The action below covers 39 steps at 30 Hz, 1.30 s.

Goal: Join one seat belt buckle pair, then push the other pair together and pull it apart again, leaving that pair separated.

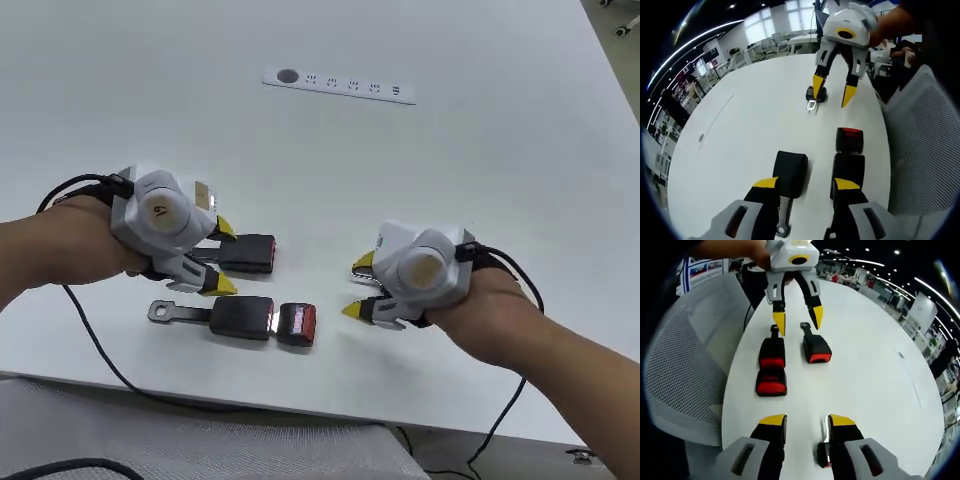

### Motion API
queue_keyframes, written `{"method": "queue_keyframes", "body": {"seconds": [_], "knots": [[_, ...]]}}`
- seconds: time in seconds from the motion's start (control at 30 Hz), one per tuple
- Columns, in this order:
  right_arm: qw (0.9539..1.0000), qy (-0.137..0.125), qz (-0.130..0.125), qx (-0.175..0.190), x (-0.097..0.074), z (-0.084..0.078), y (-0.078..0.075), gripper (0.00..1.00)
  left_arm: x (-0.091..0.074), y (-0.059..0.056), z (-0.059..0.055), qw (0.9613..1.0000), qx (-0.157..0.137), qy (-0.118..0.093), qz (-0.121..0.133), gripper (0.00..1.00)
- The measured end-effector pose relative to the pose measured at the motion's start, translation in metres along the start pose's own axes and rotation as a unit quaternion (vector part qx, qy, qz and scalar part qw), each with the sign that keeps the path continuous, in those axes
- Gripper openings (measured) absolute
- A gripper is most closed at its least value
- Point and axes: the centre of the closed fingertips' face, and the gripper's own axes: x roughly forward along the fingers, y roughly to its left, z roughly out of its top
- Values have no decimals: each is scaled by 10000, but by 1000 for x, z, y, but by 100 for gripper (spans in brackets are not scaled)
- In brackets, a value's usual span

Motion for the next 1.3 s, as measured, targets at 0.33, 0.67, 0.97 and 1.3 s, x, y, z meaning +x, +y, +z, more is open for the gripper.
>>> {"method": "queue_keyframes", "body": {"seconds": [0.33, 0.67, 0.97, 1.3], "knots": [[9998, 181, -95, 36, -14, -33, -37, 31, 10, 23, -2, 9999, 43, 115, 43, 45], [9990, 419, 160, -71, -12, -59, -39, 35, 24, 30, -19, 9994, 152, 287, -154, 46], [9984, 480, 292, 76, -10, -72, -42, 33, 32, 30, -24, 9982, 232, 364, -419, 43], [9978, 376, 523, 184, 1, -78, -38, 32, 40, 27, -28, 9970, 239, 417, -603, 39]]}}
